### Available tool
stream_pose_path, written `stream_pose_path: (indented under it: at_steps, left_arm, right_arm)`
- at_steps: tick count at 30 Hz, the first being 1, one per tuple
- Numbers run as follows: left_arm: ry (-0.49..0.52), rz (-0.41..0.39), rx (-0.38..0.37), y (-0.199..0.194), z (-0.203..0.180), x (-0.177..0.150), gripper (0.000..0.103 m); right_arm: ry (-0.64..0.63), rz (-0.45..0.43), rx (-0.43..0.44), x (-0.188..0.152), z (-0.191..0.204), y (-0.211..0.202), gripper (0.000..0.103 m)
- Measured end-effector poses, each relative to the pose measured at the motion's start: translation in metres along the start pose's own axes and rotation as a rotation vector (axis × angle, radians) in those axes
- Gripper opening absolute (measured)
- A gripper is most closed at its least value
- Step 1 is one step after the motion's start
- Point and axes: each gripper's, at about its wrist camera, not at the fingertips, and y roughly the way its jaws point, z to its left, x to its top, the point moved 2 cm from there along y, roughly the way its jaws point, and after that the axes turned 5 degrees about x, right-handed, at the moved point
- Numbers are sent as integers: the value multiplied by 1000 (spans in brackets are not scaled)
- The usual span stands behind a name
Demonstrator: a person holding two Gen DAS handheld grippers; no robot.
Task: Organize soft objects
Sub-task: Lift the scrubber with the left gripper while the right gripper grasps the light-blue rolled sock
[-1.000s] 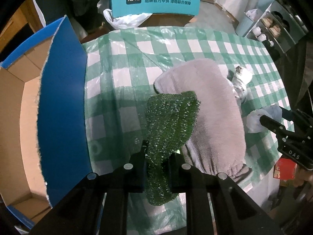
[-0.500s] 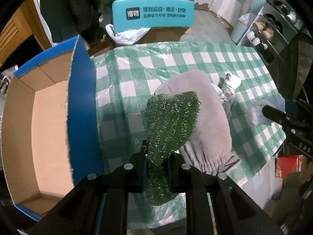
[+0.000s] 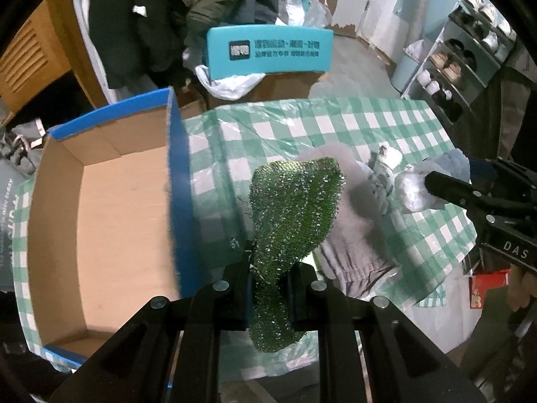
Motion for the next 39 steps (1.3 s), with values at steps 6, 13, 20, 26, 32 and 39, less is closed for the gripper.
stream_pose_path:
  at_steps: [6,13,20,26,32,39]
  left_arm:
    - [-40,-18,8,-12,25,-2,15]
    - [-97,-43,0,-25,56,-6,15]
    - [-158,-62,9,-33,87,-11,15]
    - [-206,-62,32,-32,116,-17,15]
    - [-254,-46,59,-25,142,-26,15]
    - [-302,-17,81,-13,167,-35,15]
  right_arm:
    - [-37,-12,35,16,30,0,56]
    - [-86,-21,65,35,69,5,56]
    - [-141,-22,100,57,113,14,56]
    - [-186,-6,125,71,152,29,56]
    - [-217,27,154,78,186,49,56]
    - [-257,53,169,82,216,67,56]
